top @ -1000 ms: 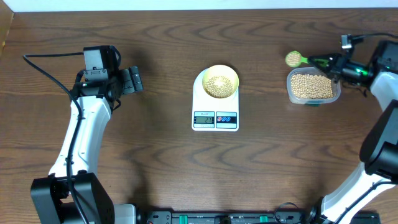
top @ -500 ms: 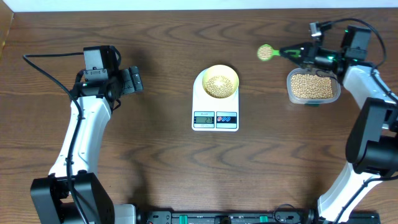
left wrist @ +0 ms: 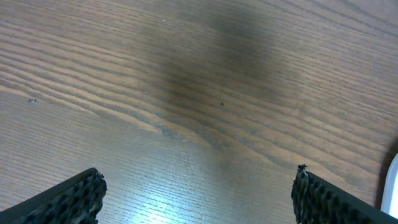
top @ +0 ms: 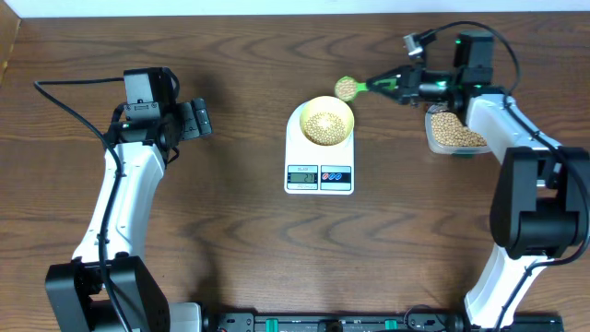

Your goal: Scoop item into bowl and weigh 50g on scale

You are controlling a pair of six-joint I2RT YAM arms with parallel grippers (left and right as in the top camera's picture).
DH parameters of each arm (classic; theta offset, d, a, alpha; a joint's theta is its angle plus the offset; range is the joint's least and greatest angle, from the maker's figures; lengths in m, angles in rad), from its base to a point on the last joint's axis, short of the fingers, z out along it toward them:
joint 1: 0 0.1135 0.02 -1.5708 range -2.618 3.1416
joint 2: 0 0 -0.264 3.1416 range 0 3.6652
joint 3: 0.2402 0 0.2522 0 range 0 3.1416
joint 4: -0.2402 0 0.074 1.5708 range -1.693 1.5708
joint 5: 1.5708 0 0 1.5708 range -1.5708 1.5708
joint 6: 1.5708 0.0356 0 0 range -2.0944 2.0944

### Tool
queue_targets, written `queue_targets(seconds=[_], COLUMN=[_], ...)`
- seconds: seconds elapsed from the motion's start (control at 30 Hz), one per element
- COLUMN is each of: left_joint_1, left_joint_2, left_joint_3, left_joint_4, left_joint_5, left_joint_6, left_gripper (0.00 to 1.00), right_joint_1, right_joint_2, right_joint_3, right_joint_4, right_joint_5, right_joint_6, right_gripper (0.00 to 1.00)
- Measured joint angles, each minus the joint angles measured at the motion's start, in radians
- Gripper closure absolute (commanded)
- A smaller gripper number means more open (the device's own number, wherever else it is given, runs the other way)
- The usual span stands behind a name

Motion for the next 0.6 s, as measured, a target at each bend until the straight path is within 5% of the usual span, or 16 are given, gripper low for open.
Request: queue_targets(seconds=[0.6], left_joint_1=[0.000], left_joint_2=[0.000], left_joint_3=[0.000], left_joint_4=[0.000], left_joint_5=[0.000], left_joint_6=[0.000], left_gripper=[0.02], right_joint_1=[0.104], right_joint_2=[0.000], right_joint_3=[0.000], right_joint_4=[-0.008], right_joint_5=[0.097], right_joint_6=[-0.088], right_gripper=[0.99])
